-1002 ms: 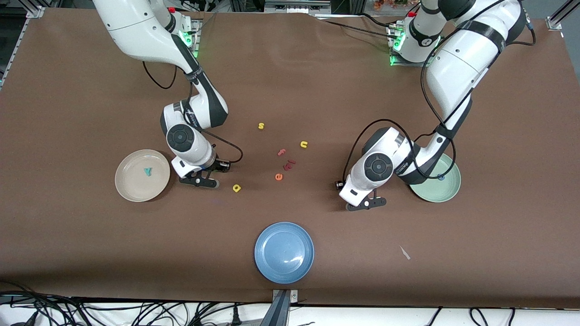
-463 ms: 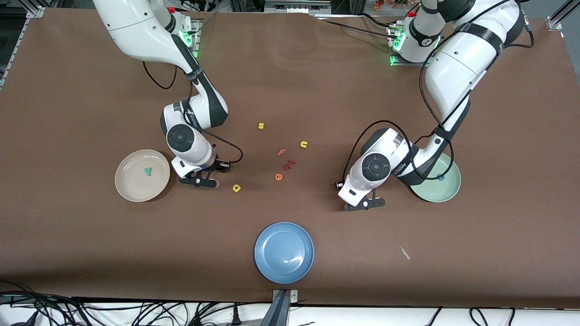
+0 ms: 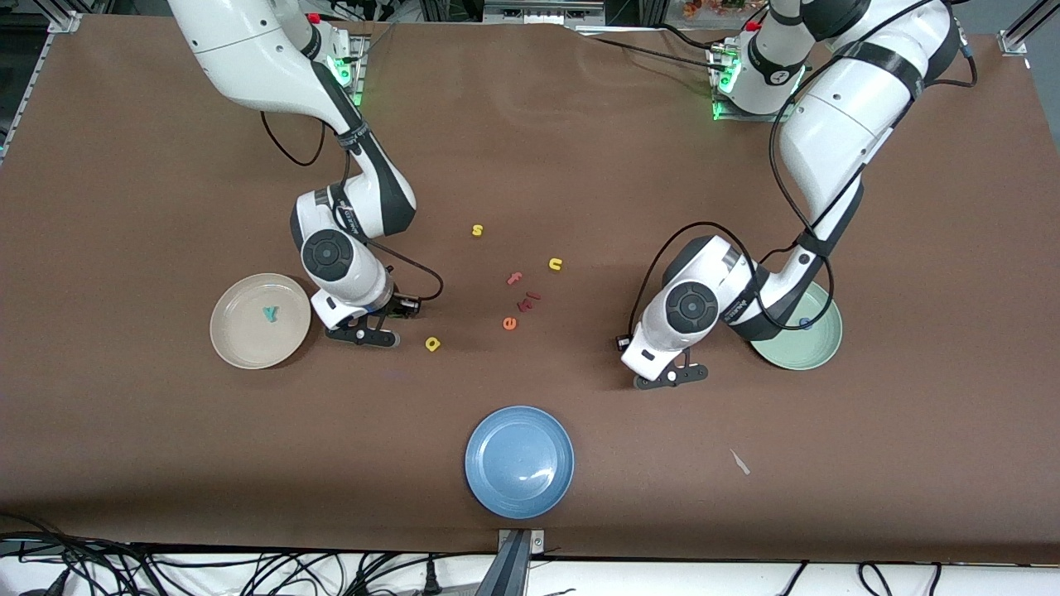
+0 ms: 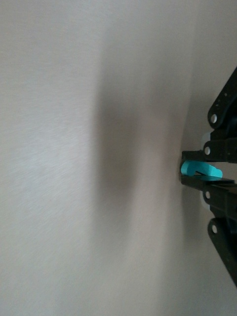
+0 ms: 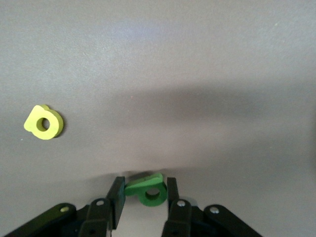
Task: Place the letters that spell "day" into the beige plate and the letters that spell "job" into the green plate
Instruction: 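Grasp the cyan 1 with the left gripper while the right gripper carries green p, then release the green p on the beige plate while the left gripper places cyan 1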
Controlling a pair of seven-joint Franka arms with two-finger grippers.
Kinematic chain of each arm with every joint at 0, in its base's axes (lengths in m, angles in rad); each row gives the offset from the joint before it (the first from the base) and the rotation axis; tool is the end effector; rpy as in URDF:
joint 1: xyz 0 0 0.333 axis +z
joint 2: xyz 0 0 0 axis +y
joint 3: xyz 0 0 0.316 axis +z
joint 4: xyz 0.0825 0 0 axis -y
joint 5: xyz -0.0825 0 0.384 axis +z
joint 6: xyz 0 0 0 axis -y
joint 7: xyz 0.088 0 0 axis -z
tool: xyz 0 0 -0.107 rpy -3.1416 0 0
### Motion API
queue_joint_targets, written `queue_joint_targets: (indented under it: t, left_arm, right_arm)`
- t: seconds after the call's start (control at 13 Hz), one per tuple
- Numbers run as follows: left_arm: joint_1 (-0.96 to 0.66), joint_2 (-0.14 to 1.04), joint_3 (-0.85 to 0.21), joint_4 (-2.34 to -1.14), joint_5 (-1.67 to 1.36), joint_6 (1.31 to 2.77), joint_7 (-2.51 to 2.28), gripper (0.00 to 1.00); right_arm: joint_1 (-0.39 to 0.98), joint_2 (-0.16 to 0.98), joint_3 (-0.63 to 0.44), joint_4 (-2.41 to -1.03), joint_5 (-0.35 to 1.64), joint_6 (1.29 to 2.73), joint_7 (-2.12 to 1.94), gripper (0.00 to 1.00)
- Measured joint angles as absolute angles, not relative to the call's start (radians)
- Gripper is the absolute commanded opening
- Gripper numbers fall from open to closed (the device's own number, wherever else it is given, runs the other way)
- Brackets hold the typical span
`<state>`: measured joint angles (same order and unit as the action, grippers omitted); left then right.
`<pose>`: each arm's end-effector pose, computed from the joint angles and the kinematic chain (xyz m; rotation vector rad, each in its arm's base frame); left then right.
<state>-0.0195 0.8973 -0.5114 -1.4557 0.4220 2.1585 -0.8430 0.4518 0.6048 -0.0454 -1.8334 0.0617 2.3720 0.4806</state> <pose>0.6496 -0.2873 0.1867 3.1170 0.3324 -0.1411 0.5867 0.2549 0.1943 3.1209 -0.1761 -0.1024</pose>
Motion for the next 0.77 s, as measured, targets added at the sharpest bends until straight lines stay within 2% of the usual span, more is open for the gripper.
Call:
queue_joint_targets:
  t: [0.15, 0.54, 0.77]
  left_arm:
    - [0.013, 0.869, -0.522, -1.438, 0.405, 2.096, -0.837, 0.0]
    - [0.23, 0.725, -0.594, -1.441, 0.35, 1.743, -0.608, 0.0]
    - [0.382, 0.7, -0.595, -1.501, 0.347, 1.712, -0.421, 0.0]
  right_arm:
    - [0.451, 0.586, -0.076, -1.819, 0.062, 2.311, 0.402, 0.31]
    - [0.442, 0.496, -0.212, -1.858, 0.062, 2.222, 0.101, 0.31]
    - [0.441, 0.47, -0.269, -1.906, 0.062, 2.222, -0.038, 0.31]
